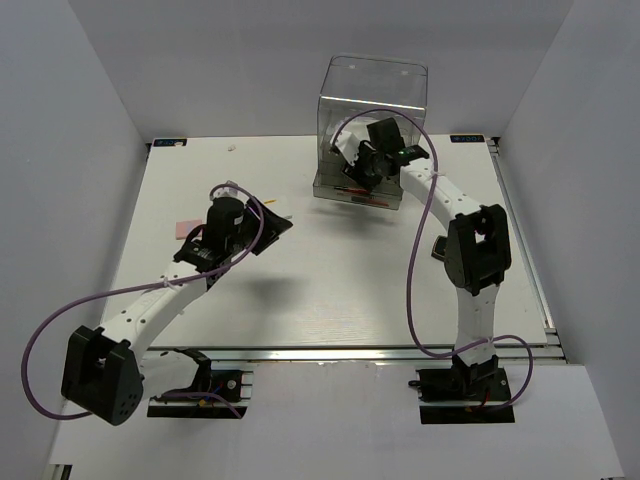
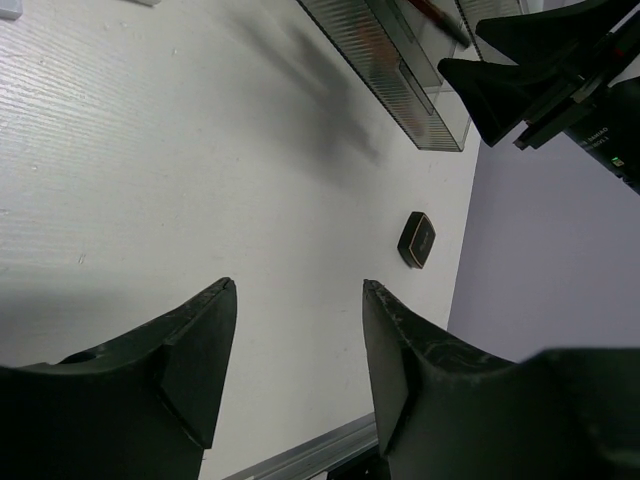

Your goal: Organize the makeup

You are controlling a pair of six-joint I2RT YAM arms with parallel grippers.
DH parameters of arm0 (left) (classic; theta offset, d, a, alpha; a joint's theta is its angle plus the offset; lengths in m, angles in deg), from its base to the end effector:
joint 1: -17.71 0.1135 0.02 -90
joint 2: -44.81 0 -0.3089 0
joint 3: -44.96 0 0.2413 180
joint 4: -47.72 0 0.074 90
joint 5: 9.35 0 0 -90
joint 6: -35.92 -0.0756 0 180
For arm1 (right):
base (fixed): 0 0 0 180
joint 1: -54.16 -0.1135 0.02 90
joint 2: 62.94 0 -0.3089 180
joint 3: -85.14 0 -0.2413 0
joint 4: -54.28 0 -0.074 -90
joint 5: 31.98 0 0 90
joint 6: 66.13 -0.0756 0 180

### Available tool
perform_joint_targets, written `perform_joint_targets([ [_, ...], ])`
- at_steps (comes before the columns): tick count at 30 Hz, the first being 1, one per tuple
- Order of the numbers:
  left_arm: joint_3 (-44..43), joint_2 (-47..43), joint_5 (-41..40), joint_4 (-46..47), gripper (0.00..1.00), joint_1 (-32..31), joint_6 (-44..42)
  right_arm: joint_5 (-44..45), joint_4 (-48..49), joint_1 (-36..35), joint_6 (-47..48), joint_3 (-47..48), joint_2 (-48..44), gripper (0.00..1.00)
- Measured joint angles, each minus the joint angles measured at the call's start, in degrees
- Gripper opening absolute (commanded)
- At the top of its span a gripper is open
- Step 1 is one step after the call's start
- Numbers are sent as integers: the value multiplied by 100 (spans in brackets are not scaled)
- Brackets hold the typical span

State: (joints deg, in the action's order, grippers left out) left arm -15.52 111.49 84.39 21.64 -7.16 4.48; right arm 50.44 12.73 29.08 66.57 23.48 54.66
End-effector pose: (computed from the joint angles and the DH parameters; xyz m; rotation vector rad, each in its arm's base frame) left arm 0.2374 -0.1155 0.2913 -0.6207 2.1913 -0.8906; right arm 0.4641 0.2282 0.2930 -1.3255 1.8496 -0.0106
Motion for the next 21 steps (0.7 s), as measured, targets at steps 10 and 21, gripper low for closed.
perform_joint_targets([
  [10,42,129,87,179,12,28,50,-1716,-929,199,748,-122,-328,0],
  [21,72,251,164,306,12,92,76,-1088,-273,-258,831,-1438,-568,0],
])
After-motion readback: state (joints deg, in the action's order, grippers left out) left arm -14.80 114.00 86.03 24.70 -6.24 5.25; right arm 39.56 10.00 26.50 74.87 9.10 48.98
